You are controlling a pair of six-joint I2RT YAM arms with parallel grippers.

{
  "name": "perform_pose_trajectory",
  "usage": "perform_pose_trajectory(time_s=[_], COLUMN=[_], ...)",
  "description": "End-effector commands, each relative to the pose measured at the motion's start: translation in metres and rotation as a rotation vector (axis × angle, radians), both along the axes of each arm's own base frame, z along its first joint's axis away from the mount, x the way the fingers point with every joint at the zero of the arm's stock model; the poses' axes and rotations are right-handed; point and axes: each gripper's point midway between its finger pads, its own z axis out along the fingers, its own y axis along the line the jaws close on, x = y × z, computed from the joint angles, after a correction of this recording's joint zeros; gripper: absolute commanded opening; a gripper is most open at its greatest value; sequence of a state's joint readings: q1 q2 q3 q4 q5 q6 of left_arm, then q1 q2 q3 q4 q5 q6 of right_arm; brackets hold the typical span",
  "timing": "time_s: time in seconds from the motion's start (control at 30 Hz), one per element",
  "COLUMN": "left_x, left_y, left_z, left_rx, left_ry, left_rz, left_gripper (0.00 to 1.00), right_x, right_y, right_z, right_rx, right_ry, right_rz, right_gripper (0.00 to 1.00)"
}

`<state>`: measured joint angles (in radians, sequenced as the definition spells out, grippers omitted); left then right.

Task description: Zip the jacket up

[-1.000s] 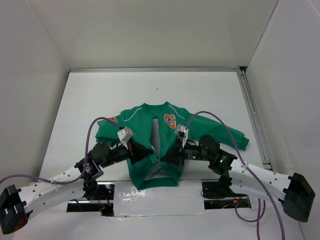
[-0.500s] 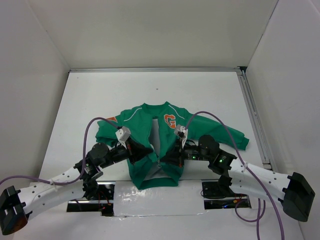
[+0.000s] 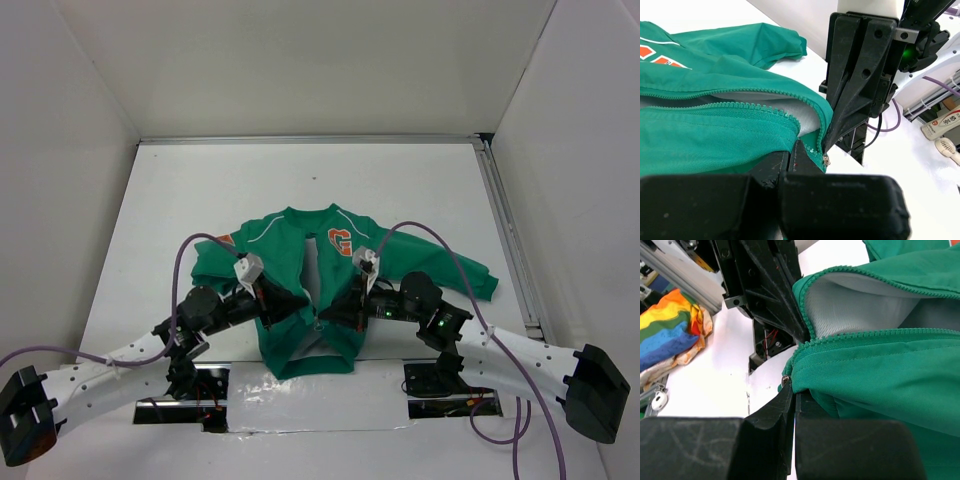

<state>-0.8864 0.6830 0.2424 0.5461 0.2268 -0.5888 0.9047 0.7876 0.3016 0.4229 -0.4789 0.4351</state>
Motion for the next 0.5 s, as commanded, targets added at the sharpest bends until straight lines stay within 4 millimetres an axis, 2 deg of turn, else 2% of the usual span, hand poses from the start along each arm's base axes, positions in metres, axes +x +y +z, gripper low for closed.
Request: perform_pose_trajectory(time_s=[0.0, 0.2, 0.43, 0.47], left_x=[-0.008, -0.002, -0.004, -0.002], left_y=[-0.001, 0.002, -0.003, -0.005], left_z=[0.024, 0.022, 0.024, 0.024], left_rx=[-0.093, -0.106, -0.092, -0.075], left_ry=[-0.049, 0.013, 0.026, 0.042], left_rz=[-0.033, 0.015, -0.015, -0.015], left_gripper=[0.0, 0.0, 0.0, 0.05], right_x=[0.01, 0.022, 0.024, 0.022], right_y=[0.0, -0.002, -0.002, 0.0], right_z=[0.026, 0.016, 0.02, 0.022], right_rx=[0.089, 0.055, 0.1, 0.101], right_ry=[-0.046, 0.034, 0.023, 0.021], right_rz=[-0.052, -0.136, -0.148, -0.134], right_gripper=[0.0, 0.0, 0.0, 0.0])
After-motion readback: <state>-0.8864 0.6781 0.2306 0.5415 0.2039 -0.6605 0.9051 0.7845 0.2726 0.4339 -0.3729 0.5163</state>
